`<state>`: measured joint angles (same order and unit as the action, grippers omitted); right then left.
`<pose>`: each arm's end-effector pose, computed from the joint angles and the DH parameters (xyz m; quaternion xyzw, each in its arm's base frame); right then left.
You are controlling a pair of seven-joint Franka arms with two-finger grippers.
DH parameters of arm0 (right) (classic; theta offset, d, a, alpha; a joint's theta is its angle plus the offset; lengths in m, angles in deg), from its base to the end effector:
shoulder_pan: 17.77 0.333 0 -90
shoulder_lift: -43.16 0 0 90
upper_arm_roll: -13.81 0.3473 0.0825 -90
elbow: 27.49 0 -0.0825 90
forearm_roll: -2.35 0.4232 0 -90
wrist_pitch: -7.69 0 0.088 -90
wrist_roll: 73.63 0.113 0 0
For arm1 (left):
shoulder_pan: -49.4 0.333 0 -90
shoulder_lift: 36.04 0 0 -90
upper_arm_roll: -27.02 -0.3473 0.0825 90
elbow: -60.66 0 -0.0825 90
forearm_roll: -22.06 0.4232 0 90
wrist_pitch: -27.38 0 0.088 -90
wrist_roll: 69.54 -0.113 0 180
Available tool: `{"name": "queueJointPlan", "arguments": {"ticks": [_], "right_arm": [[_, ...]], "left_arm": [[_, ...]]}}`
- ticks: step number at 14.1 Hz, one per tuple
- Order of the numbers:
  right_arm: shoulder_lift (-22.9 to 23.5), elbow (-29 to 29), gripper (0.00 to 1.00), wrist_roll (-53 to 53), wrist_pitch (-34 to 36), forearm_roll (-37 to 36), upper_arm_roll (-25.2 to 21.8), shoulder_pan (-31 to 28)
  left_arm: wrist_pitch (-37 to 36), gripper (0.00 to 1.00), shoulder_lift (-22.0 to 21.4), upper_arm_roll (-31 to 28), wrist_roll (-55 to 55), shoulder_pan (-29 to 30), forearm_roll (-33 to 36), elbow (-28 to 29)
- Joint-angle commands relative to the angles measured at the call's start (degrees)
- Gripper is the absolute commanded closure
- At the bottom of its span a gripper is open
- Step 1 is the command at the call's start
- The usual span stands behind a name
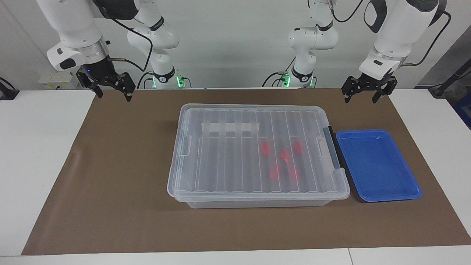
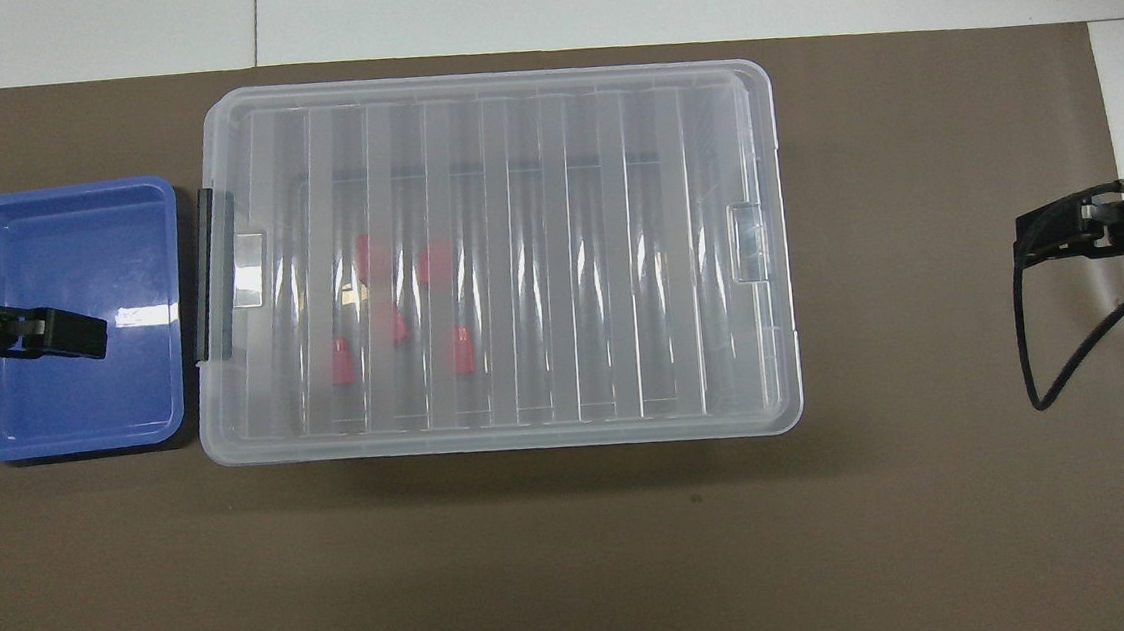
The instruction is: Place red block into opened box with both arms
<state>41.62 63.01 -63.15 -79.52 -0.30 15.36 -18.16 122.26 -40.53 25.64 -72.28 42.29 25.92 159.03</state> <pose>0.5793 0.0065 0.6570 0.9962 -0.0820 -0.0128 0.0249 0.5707 -0.0496 0.6281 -0.9965 0.0764 -0.0096 0.0324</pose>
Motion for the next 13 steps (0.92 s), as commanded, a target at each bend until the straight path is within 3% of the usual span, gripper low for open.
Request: {"name": "queueJointPlan", "arguments": {"ticks": [1, 5, 13], "right_arm": [[-1.45, 1.7, 0.0, 2.18, 0.28, 0.18, -0.32, 0.21], [-1.45, 1.26, 0.0, 1.65, 2.04, -0.34, -0.41, 0.82], [-1.36, 0.73, 0.0, -2.38, 1.86, 0.18, -1.03, 1.44]], "left_arm": [[2.59, 0.0, -1.76, 0.59, -0.87, 0.69, -0.6, 1.39], [2.59, 0.0, -1.41, 6.2, -0.87, 7.01, -0.6, 0.69], [1.97, 0.0, 1.06, 6.83, -0.25, 6.15, -0.6, -4.59]]}}
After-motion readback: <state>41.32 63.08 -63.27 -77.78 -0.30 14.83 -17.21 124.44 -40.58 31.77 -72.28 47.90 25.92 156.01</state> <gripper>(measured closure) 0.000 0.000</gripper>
